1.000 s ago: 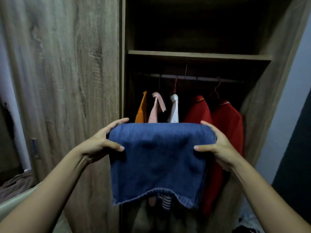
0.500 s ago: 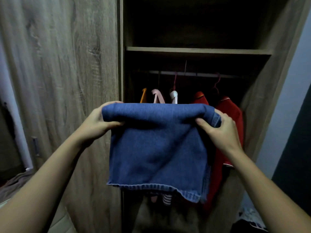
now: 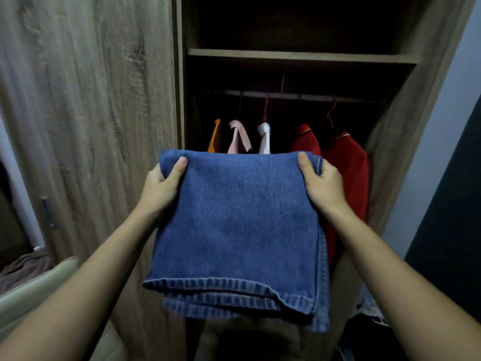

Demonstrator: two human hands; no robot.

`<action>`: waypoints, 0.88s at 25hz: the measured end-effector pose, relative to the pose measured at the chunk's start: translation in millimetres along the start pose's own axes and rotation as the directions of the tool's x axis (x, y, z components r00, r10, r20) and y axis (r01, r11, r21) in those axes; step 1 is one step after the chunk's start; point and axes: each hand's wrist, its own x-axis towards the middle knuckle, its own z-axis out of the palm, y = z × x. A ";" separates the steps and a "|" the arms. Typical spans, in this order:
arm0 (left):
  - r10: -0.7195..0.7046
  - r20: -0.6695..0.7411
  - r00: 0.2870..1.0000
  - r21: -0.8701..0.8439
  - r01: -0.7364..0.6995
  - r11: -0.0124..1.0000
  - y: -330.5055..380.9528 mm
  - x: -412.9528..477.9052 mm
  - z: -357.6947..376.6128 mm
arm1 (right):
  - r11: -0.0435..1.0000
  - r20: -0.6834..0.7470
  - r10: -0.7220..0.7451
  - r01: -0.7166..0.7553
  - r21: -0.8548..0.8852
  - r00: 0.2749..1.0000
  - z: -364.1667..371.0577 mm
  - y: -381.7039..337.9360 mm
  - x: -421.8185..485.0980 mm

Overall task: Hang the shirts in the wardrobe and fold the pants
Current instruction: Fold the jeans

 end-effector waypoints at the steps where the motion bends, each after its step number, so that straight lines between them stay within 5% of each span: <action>1: -0.047 0.014 0.999 -0.014 0.047 0.999 -4.9 -2.5 1.6 | 0.998 0.050 0.056 -0.054 -0.036 0.997 2.4 6.5 -1.5; 3: -0.113 0.046 0.992 -0.068 0.116 0.991 -1.2 -6.4 3.4 | 0.990 0.094 0.140 -0.141 0.003 0.986 0.7 5.0 -2.8; 7: -0.190 -0.026 0.981 -0.256 0.177 0.950 26.0 14.7 6.6 | 0.851 0.355 0.075 -0.246 0.464 0.932 -24.2 -17.7 6.5; 11: -0.338 0.011 0.941 -0.401 0.314 0.861 25.0 36.0 -3.4 | 0.814 0.595 0.034 -0.368 0.450 0.803 -23.8 19.0 -36.3; 14: -0.429 0.033 0.903 -0.264 0.422 0.868 16.1 40.7 0.6 | 0.769 0.558 0.139 -0.444 0.459 0.818 -5.0 35.0 -66.5; 16: -0.448 0.176 0.876 -0.135 0.473 0.871 22.9 48.3 -0.8 | 0.699 0.515 0.190 -0.483 0.528 0.836 0.7 33.8 -69.7; 22: -0.285 0.476 0.832 -0.061 0.355 0.933 45.1 29.6 -21.7 | 0.592 0.313 0.187 -0.361 0.720 0.931 5.3 33.2 -59.2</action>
